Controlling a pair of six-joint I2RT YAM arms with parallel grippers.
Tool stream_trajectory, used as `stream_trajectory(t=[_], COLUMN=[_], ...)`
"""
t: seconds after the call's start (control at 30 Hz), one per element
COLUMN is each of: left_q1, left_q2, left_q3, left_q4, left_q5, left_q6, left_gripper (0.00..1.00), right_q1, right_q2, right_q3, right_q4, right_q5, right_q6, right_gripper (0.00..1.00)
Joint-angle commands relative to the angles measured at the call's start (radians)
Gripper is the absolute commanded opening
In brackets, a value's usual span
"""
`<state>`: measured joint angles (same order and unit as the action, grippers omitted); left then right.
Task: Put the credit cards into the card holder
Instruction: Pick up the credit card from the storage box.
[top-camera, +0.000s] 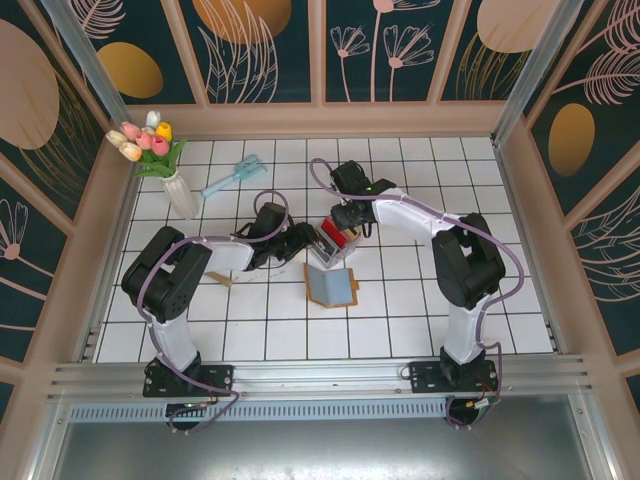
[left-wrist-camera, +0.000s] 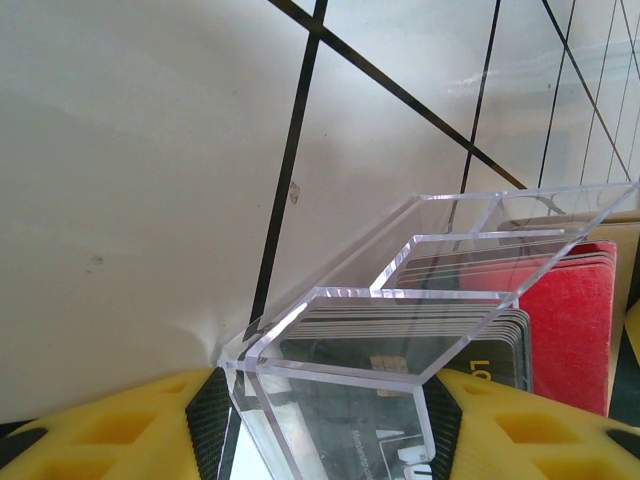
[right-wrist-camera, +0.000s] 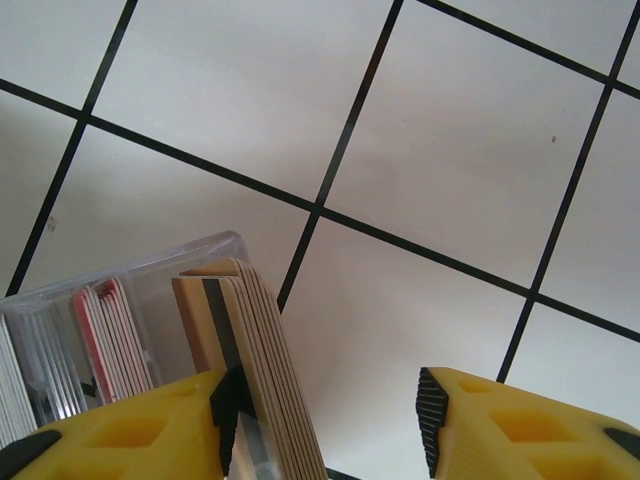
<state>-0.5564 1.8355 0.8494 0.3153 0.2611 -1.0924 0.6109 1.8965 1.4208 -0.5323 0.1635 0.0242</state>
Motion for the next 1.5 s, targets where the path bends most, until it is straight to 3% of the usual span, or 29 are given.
stream_trajectory(t=[0.0, 0.27, 0.33, 0.6, 1.03, 1.47], left_q1=[-0.002, -0.002, -0.002, -0.002, -0.003, -0.002], left_q2=[0.023, 0.022, 0.021, 0.024, 0.023, 0.020], left_q3=[-0.015, -0.013, -0.013, -0.010, -0.008, -0.007], left_q4=[-0.047, -0.050, -0.052, -0.056, -0.058, -0.059], left_q5=[-0.023, -0.026, -0.025, -0.023, -0.023, -0.022], left_q6=[0.026, 0.026, 0.026, 0.029, 0.028, 0.034], left_gripper=[0.56, 0.56, 0.56, 0.56, 0.56, 0.56], right_q1=[-0.006, -0.006, -0.006, -0.006, -0.003, 0.008], right_q2=[-0.037, -0.044, -0.042, -0.042, -0.060, -0.092], right_q3=[0.025, 0.019, 0.022, 0.020, 0.042, 0.069], right_q4=[-0.045, -0.041, -0.041, -0.041, -0.059, -0.084], right_q5=[0.059, 0.074, 0.065, 0.063, 0.092, 0.064], right_q6=[0.000, -0.001, -0.003, -0.001, 0.004, 0.023], right_gripper=[0.50, 0.42, 0.34, 0.24, 0.23, 0.14])
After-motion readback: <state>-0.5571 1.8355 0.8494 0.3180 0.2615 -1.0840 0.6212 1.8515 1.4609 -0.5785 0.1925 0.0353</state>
